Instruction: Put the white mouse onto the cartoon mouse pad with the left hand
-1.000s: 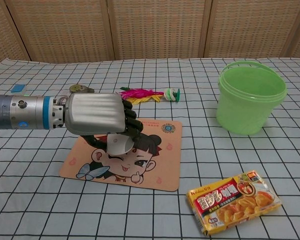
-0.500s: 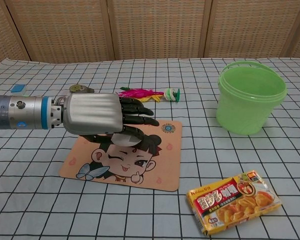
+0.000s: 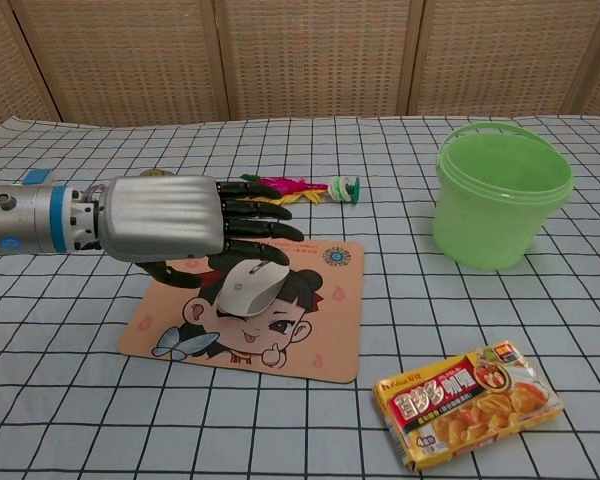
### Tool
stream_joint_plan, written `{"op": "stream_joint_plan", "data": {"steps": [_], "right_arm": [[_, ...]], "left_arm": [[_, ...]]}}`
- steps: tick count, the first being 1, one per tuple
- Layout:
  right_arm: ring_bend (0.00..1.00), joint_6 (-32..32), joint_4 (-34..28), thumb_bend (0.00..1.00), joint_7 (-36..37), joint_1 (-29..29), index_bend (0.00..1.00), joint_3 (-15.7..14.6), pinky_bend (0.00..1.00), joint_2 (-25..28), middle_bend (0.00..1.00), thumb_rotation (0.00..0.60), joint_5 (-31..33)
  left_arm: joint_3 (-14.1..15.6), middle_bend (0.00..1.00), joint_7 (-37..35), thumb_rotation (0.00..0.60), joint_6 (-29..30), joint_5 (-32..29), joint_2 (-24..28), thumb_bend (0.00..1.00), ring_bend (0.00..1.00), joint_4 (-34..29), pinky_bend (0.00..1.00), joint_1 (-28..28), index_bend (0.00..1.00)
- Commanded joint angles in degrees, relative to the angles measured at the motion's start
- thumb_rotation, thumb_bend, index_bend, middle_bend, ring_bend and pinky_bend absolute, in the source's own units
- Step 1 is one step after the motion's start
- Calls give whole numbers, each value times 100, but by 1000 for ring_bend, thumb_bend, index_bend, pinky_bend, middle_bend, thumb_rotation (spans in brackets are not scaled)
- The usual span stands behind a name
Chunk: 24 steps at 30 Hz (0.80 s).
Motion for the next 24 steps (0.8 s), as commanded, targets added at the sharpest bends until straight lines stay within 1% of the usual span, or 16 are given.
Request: {"op": "stream_joint_plan", "data": {"steps": [1,3,4,5,8,9,10,13,15,18,19,24], "right_arm": [[0,-7,-14,78,-13,5,148,-12,0,-2,0,600,-17],[0,-13,-29,78,-31,12,148,-36,0,-4,0,600,-52],[0,-15,-40,78,-44,16,148,-51,0,-5,0,600,-74],[0,-14,-46,78,-52,17,148,-59,0,-5,0,600,-86],[0,-1,-74,78,-89,24,148,-96,0,-4,0,600,-153],[0,3,-86,78,-118,28,147,-110,0,-4,0,600,-177],[0,1,-97,78,-156,33,147,-129,0,-3,0,600,-202],[0,4,-153,78,-252,43,144,-161,0,9,0,600,-253],[0,8,-203,77,-310,52,136,-186,0,20,0,600,-297],[0,-16,-277,77,-345,65,126,-226,0,48,0,600,-348],[0,-18,-291,78,-355,66,124,-232,0,53,0,600,-354],[0,19,-406,78,-454,67,120,-315,0,74,0,600,-488]], "left_arm": [[-210,0,65,600,262,-286,209,268,0,-276,16,252,109],[-428,0,182,600,362,-642,417,268,0,-650,16,548,108],[-545,0,372,600,369,-855,584,268,0,-1008,15,723,108],[-600,0,478,600,368,-966,676,268,0,-1218,15,816,108],[-798,0,1052,600,369,-1472,1118,263,0,-2271,9,1271,106],[-851,0,1323,600,363,-1702,1314,257,0,-2756,5,1488,104],[-881,0,1481,600,381,-1950,1461,249,0,-3134,2,1724,100],[-904,0,2065,600,542,-2432,1822,227,0,-4154,0,2289,80],[-920,0,2257,600,826,-2684,1952,216,0,-4623,0,2697,64],[-944,0,2387,600,1205,-2878,2008,201,0,-4962,0,3146,36],[-951,0,2412,600,1267,-2899,2009,198,0,-5009,0,3220,24],[-980,0,2351,600,1646,-3300,2028,195,0,-5433,0,3936,0]]}}
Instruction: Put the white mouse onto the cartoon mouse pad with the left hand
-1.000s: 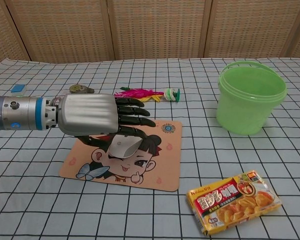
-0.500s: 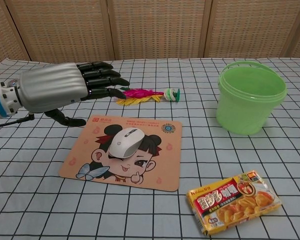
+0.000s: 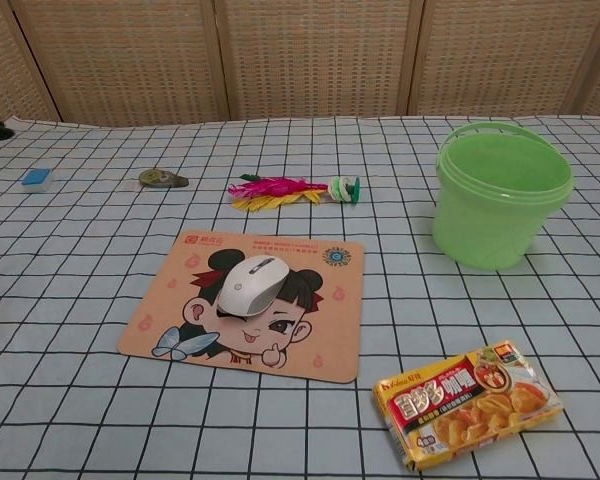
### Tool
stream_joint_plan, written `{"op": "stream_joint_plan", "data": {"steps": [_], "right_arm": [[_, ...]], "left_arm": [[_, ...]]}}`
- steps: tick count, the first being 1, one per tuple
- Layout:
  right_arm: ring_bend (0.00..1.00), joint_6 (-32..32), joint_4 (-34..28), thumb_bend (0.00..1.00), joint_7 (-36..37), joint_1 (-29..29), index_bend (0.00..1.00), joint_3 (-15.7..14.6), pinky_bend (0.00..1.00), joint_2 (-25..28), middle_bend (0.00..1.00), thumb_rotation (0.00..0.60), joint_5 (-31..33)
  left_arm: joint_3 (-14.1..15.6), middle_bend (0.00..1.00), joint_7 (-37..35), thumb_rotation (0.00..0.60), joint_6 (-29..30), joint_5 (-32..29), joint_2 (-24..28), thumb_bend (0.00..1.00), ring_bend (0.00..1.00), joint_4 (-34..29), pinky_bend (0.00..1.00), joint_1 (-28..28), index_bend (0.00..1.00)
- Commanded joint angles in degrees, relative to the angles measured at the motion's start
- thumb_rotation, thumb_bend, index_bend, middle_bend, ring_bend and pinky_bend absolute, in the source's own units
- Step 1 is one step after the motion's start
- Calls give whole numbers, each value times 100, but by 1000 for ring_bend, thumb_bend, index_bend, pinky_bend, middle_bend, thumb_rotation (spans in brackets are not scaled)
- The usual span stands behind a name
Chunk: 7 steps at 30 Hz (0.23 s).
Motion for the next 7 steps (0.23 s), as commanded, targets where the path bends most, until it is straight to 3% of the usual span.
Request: {"op": "stream_joint_plan", "data": {"steps": [1,7], "right_arm": [[0,27,-57,78,-50,-3,120,-46,0,11,0,600,-65],[0,34,-100,78,-126,6,119,-78,0,6,0,600,-109]], "left_arm": [[-70,0,19,600,318,-339,100,194,0,-350,0,525,0],[-128,0,-148,600,464,-201,60,192,0,-188,0,809,0]]}}
